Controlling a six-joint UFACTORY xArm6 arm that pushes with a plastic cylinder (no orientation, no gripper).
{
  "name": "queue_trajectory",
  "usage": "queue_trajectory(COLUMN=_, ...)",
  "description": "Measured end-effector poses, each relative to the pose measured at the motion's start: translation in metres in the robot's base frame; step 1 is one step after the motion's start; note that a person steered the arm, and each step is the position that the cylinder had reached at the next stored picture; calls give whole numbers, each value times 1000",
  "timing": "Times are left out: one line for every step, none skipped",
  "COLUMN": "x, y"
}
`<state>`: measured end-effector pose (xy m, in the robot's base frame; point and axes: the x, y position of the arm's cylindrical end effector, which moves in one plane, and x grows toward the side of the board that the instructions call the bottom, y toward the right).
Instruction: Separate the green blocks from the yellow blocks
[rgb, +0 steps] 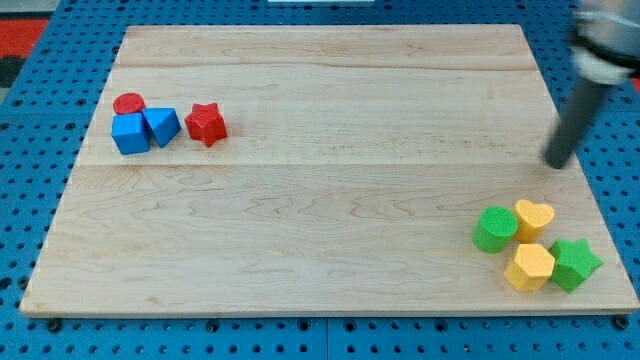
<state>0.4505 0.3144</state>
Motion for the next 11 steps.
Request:
queue_trajectory(x=38, y=29)
queue_trajectory(x=95, y=20)
queue_trajectory(x=109, y=8)
queue_trajectory(x=131, y=-29)
queue_trajectory(x=145, y=-21)
queue_trajectory(x=148, y=-91)
queue_trajectory(x=115, y=-132)
queue_trajectory(x=105, y=-120)
queue_trajectory(x=96, y=-120)
queue_trajectory(x=69, y=-128)
queue_trajectory(x=50, y=-154)
